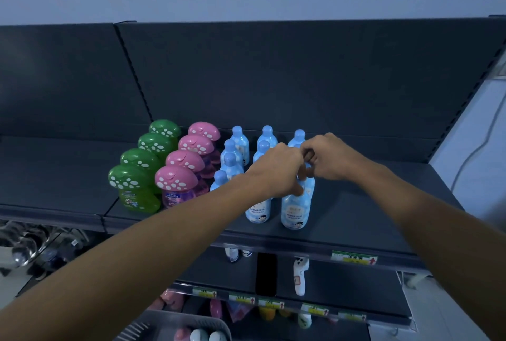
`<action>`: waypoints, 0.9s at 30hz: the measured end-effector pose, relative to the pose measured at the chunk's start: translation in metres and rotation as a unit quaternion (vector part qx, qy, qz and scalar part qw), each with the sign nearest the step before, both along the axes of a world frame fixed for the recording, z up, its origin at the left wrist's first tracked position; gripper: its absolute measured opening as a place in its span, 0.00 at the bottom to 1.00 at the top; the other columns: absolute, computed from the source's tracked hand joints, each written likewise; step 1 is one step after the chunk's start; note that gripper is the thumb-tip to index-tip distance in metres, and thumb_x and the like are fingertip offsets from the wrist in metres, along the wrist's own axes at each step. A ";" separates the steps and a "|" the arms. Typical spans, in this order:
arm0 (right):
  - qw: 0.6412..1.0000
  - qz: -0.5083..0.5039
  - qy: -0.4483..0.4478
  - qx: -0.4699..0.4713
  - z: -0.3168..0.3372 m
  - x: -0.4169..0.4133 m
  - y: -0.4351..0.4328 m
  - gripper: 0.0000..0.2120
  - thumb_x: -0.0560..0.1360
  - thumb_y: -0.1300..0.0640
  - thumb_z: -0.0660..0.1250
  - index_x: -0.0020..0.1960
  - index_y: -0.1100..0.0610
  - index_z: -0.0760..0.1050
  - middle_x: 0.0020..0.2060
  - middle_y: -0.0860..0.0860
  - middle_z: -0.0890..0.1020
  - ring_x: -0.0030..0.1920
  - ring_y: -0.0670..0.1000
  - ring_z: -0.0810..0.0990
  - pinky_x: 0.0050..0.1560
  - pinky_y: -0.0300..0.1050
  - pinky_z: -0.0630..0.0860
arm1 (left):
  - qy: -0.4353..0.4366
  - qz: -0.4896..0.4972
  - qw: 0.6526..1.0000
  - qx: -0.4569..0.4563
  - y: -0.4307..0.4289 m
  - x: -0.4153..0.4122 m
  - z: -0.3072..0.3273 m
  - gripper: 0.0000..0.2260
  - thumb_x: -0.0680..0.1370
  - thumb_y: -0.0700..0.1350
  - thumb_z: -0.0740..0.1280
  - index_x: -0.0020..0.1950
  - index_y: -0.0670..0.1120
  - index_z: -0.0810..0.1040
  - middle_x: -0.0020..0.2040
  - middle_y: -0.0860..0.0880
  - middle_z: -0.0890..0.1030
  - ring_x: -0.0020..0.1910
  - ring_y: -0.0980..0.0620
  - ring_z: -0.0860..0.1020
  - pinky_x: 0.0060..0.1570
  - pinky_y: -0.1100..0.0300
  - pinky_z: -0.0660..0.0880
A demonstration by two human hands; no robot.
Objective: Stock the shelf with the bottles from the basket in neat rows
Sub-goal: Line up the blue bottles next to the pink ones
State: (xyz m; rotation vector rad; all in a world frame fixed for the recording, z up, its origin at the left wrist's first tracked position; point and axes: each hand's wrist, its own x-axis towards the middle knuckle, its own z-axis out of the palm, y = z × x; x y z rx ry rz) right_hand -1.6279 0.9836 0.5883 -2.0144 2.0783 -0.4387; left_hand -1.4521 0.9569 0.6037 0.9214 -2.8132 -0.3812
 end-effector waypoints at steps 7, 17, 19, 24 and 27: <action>1.000 -0.005 -0.008 -0.007 0.001 0.001 -0.002 0.14 0.66 0.56 0.79 0.35 0.43 0.75 0.35 0.41 0.82 0.38 0.40 0.81 0.42 0.39 0.79 | -0.012 0.004 1.000 -0.012 0.000 -0.003 -0.003 0.13 0.72 0.46 0.77 0.55 0.46 0.86 0.49 0.50 0.85 0.50 0.51 0.79 0.52 0.52 0.80; 0.999 -0.021 -0.034 0.002 0.002 0.002 0.000 0.09 0.67 0.58 0.80 0.42 0.49 0.82 0.38 0.43 0.84 0.41 0.42 0.83 0.48 0.44 0.83 | -0.005 0.009 1.000 -0.015 0.001 -0.004 -0.005 0.13 0.73 0.46 0.75 0.56 0.46 0.85 0.48 0.48 0.84 0.48 0.50 0.79 0.50 0.53 0.80; 0.999 -0.024 -0.039 0.008 0.002 0.003 0.000 0.09 0.67 0.59 0.80 0.43 0.50 0.82 0.39 0.44 0.84 0.42 0.43 0.84 0.49 0.45 0.83 | -0.004 0.011 1.000 -0.017 0.002 -0.004 -0.006 0.12 0.73 0.45 0.75 0.55 0.46 0.85 0.46 0.48 0.84 0.46 0.50 0.78 0.47 0.53 0.79; 0.998 -0.041 -0.033 0.022 0.006 0.005 0.004 0.10 0.68 0.55 0.80 0.43 0.47 0.81 0.45 0.44 0.83 0.46 0.46 0.83 0.50 0.49 0.82 | 0.005 0.021 1.000 0.005 0.002 -0.001 -0.009 0.13 0.72 0.46 0.76 0.56 0.47 0.84 0.47 0.49 0.84 0.48 0.51 0.77 0.49 0.50 0.80; 0.998 -0.044 -0.023 0.024 0.008 0.007 0.007 0.12 0.68 0.55 0.80 0.42 0.44 0.78 0.44 0.42 0.82 0.46 0.45 0.82 0.49 0.46 0.81 | 0.007 0.022 1.000 0.019 0.003 0.000 -0.011 0.15 0.72 0.47 0.77 0.57 0.47 0.85 0.49 0.49 0.84 0.52 0.50 0.79 0.51 0.50 0.80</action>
